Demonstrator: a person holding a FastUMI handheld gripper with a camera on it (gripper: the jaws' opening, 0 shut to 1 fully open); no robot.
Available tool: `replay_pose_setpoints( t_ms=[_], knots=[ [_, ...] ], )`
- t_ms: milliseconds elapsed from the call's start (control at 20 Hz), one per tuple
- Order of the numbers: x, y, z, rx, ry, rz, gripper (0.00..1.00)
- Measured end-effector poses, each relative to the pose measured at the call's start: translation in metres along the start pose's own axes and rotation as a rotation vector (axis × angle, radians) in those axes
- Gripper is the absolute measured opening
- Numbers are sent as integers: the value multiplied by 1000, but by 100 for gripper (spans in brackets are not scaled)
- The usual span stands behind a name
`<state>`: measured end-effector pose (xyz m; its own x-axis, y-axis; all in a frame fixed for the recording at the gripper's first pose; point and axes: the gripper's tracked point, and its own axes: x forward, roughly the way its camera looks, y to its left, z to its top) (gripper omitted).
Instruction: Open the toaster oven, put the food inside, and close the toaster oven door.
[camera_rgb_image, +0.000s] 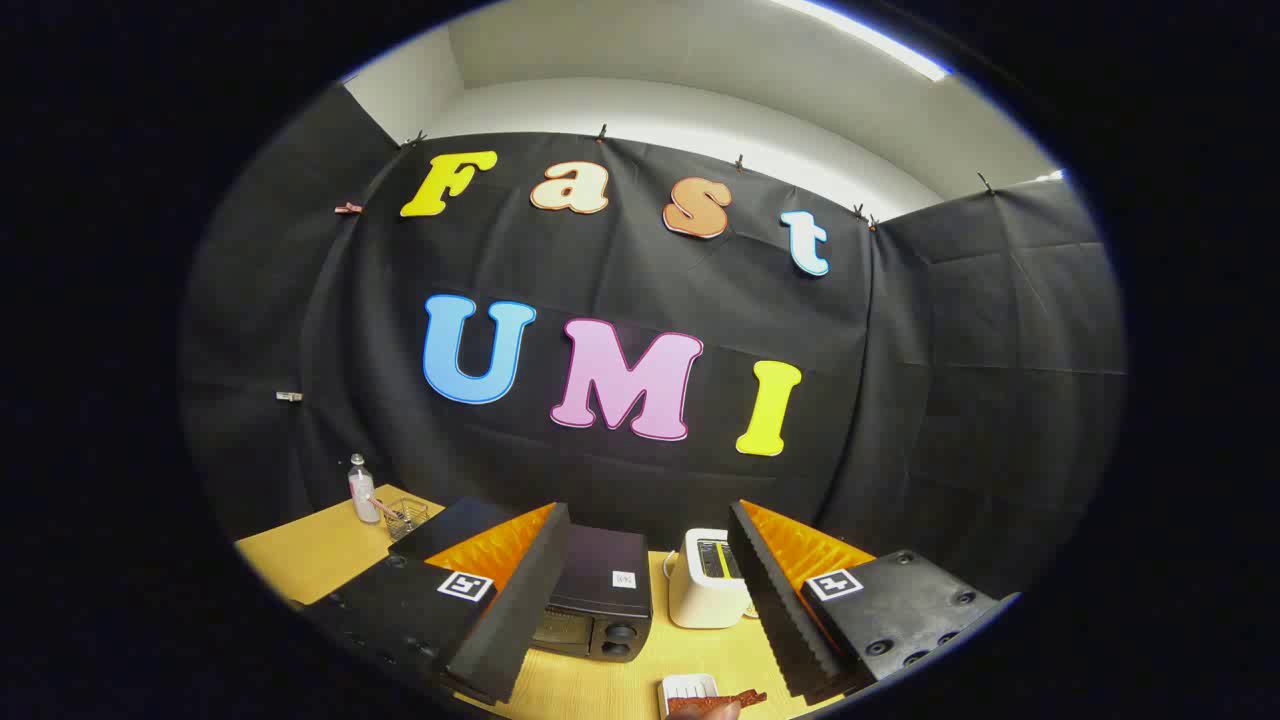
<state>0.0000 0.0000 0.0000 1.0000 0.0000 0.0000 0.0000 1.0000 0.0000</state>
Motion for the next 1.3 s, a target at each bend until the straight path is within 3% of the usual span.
replay_pose_setpoints(
  t_ms=[950, 1300],
  knots=[
    [-4, 6, -12, 11, 16, 7, 97],
    [7, 55, -44, 96, 79, 55, 97]
  ],
)
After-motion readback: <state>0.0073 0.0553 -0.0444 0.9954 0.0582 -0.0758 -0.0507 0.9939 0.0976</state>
